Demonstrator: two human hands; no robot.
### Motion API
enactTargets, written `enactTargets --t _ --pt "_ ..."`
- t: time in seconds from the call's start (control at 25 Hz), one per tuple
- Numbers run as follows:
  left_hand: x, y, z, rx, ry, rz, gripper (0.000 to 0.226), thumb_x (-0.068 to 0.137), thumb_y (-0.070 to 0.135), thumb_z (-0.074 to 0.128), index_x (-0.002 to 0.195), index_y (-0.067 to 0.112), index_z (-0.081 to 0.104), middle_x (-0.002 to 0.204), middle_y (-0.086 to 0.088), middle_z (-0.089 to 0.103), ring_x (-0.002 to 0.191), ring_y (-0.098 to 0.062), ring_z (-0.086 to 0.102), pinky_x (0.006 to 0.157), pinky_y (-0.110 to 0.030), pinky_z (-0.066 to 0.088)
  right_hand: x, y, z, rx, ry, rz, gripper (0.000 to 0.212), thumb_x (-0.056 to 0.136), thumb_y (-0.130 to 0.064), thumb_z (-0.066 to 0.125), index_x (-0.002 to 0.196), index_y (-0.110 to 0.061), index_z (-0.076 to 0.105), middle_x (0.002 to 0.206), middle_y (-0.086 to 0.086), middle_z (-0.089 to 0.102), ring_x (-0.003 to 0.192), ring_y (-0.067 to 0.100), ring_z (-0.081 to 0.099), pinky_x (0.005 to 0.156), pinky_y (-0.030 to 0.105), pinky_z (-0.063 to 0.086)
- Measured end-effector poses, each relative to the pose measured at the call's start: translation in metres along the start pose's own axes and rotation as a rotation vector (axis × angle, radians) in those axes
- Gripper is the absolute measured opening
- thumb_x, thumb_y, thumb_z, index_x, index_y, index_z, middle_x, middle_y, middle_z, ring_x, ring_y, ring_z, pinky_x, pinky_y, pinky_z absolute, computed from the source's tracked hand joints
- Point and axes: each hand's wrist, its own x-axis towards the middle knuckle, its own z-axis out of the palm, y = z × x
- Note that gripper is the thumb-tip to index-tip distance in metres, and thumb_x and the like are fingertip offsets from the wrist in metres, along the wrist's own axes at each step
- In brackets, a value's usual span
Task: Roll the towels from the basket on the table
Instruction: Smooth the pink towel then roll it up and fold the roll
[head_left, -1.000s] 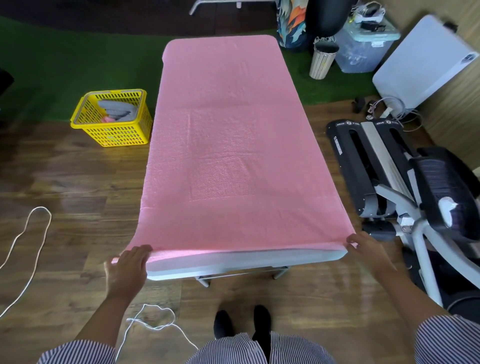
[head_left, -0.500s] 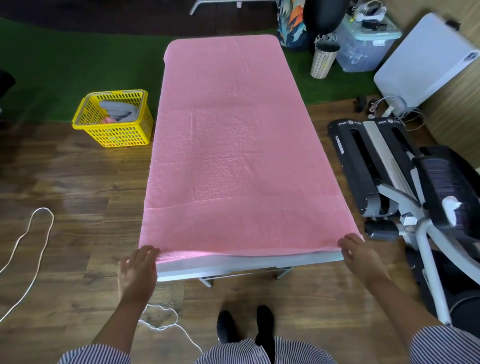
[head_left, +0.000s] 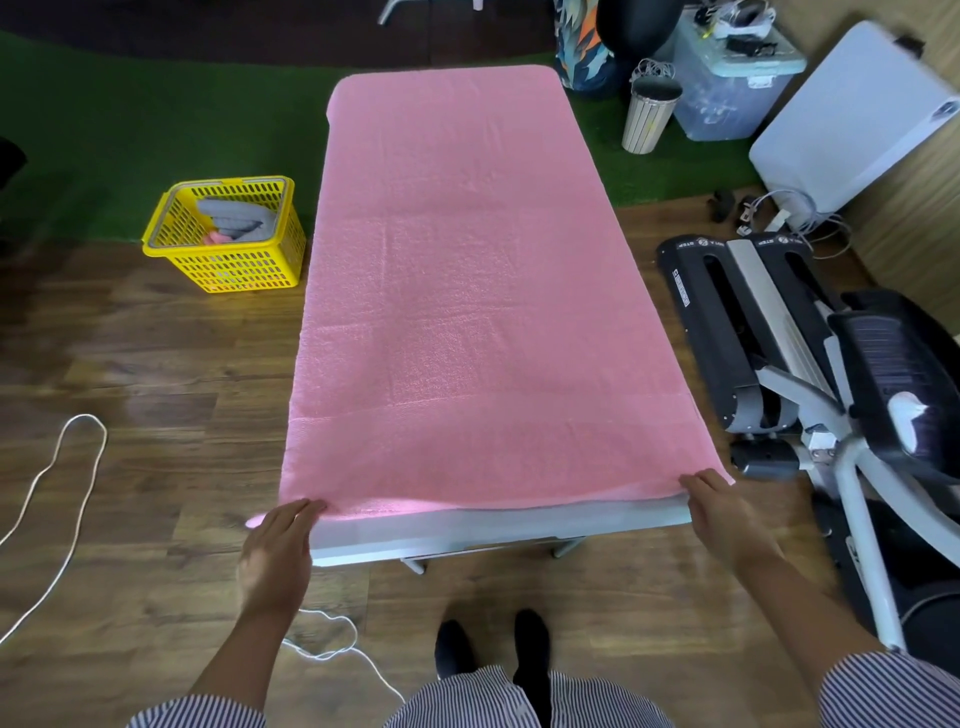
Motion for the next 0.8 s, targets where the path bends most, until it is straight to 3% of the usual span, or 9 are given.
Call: enactTargets --t 0.16,0.28,0.4,0.56,0.64,0.8 --pt "0.000 -0.002 -0.004 0.064 -0.090 0.008 0.049 0.064 0.001 0.035 0.095 0.017 0.068 0.090 -0.001 0.068 0.082 -0.029 0.063 0.068 -0.043 0.047 -0.001 0.002 -0.004 0.015 0.091 -0.053 0.009 0.071 0.007 0.061 0.078 0.002 0.065 0.074 0.013 0.059 0.055 0.031 0.056 0.050 0.033 0.046" --pt "-0.003 -0.008 -0.004 0.114 -0.164 0.037 0.043 0.067 0.006 0.033 0.097 0.020 0.061 0.086 -0.002 0.065 0.075 -0.031 0.061 0.061 -0.042 0.047 0.002 0.001 -0.003 0.063 0.127 -0.069 0.027 0.077 -0.018 0.042 0.075 -0.002 0.063 0.069 0.007 0.057 0.050 0.021 0.046 0.052 0.028 0.040" --pt "0.001 -0.004 -0.005 0.100 -0.142 0.016 0.042 0.069 0.002 0.036 0.099 0.014 0.063 0.092 -0.007 0.065 0.074 -0.033 0.062 0.060 -0.042 0.050 0.005 -0.003 -0.004 0.053 0.047 0.032 0.018 0.081 -0.007 0.055 0.097 -0.002 0.063 0.081 0.009 0.060 0.054 0.021 0.046 0.056 0.031 0.041" --pt "0.002 0.000 -0.003 0.085 -0.077 -0.010 0.038 0.072 -0.002 0.040 0.099 0.010 0.064 0.098 -0.013 0.064 0.076 -0.035 0.064 0.062 -0.044 0.051 0.004 -0.001 -0.003 0.047 0.092 -0.067 0.017 0.075 -0.012 0.048 0.080 -0.003 0.062 0.080 0.008 0.055 0.057 0.023 0.047 0.051 0.031 0.042" --pt "-0.003 -0.001 -0.005 0.111 -0.076 -0.024 0.034 0.076 0.003 0.041 0.100 0.010 0.064 0.100 -0.013 0.065 0.080 -0.034 0.065 0.063 -0.045 0.049 0.004 0.000 -0.002 0.034 0.090 -0.051 0.008 0.074 -0.001 0.056 0.078 -0.002 0.063 0.084 0.010 0.055 0.059 0.025 0.049 0.052 0.033 0.044" --pt "-0.007 0.000 -0.013 0.178 -0.111 -0.161 0.030 0.078 0.007 0.044 0.102 0.017 0.059 0.100 -0.009 0.066 0.085 -0.031 0.065 0.067 -0.046 0.044 0.006 0.002 0.000 0.030 0.019 -0.013 0.020 0.071 0.016 0.061 0.085 0.001 0.064 0.089 0.014 0.059 0.062 0.034 0.057 0.053 0.033 0.042"
